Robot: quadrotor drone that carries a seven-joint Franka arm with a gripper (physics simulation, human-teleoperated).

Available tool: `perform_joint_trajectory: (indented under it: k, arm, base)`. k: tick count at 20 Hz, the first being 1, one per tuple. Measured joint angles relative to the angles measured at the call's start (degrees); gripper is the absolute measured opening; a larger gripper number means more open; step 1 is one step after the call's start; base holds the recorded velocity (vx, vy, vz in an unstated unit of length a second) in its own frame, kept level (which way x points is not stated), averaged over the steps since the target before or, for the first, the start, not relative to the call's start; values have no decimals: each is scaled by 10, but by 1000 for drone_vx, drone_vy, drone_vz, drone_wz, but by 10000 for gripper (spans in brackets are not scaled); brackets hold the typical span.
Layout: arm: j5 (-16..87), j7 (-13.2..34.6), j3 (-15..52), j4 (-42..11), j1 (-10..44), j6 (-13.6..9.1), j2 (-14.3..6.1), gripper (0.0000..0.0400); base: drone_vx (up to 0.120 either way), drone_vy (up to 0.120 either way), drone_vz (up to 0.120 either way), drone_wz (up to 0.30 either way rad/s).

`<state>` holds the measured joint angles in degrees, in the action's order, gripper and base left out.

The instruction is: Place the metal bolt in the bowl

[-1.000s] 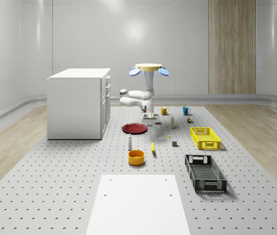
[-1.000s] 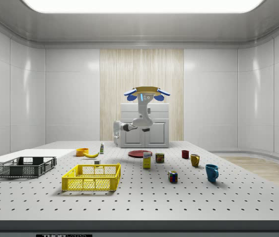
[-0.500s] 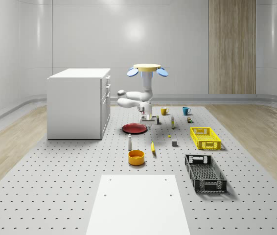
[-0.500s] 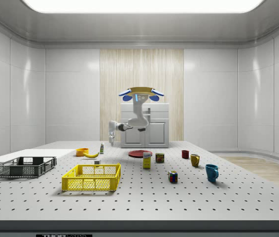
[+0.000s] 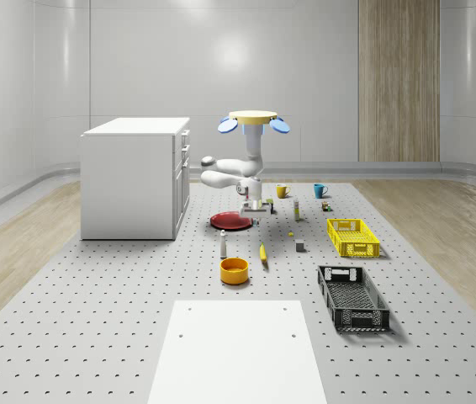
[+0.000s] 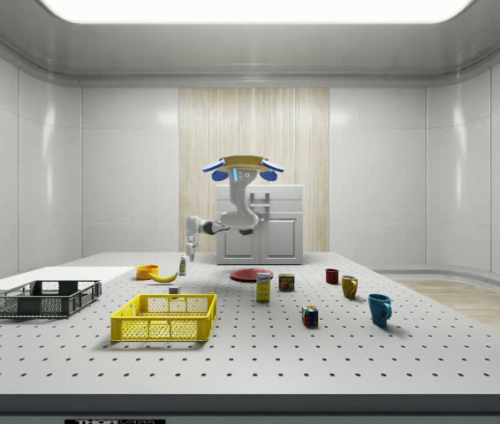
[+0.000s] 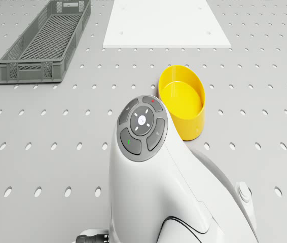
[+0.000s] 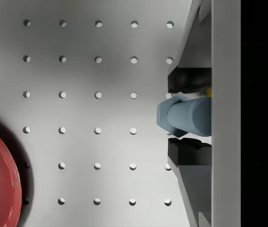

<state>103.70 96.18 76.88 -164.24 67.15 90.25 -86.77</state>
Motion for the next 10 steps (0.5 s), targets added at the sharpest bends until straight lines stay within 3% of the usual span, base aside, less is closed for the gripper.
perform_joint_trajectory:
  k: [3,10]
  arm:
    - [0,0,0,0,0,1,-1,139]
    - [-1,0,0,0,1,2,-2,139]
  base:
    - [120,0,0,0]
    - [120,-109,0,0]
